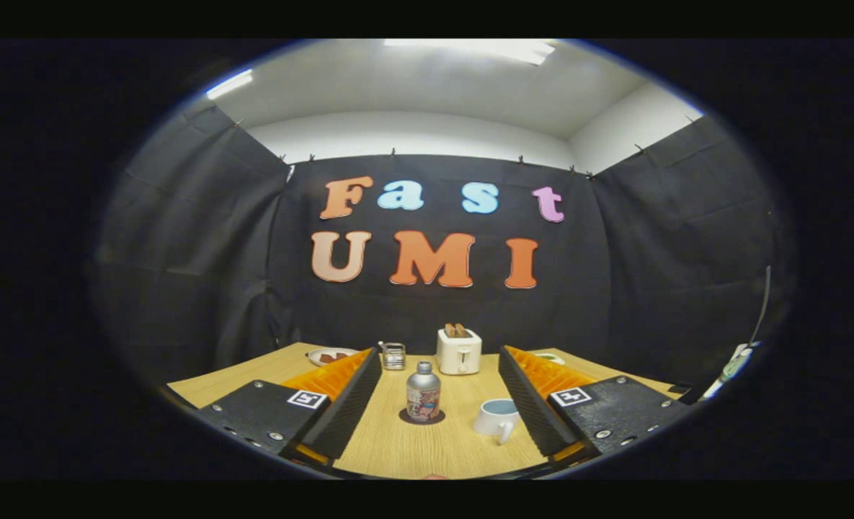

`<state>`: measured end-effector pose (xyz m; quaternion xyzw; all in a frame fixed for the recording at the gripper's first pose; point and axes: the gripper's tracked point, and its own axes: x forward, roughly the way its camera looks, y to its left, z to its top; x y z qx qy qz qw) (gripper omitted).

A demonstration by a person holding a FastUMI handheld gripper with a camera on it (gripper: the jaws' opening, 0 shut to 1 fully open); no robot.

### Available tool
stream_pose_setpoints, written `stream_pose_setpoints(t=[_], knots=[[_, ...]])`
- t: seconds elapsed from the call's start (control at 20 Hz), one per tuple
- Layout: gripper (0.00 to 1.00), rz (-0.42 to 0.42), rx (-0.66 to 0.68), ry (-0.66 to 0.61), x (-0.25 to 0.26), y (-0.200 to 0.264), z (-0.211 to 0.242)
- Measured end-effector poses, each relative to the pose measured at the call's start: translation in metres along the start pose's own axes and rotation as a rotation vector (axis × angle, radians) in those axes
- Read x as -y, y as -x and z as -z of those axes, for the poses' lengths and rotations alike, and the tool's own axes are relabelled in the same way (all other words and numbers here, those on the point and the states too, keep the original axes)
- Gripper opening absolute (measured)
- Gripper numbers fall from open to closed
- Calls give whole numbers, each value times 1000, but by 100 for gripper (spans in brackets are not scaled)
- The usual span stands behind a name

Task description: Take the bottle from table, then pour the juice into the cup, finally place the bottle on the coaster

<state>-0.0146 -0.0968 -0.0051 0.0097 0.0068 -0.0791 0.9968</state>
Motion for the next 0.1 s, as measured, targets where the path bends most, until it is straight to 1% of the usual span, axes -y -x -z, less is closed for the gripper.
stream_pose_setpoints(t=[0.1], knots=[[97,-13,-3,-17,-6,3,-1]])
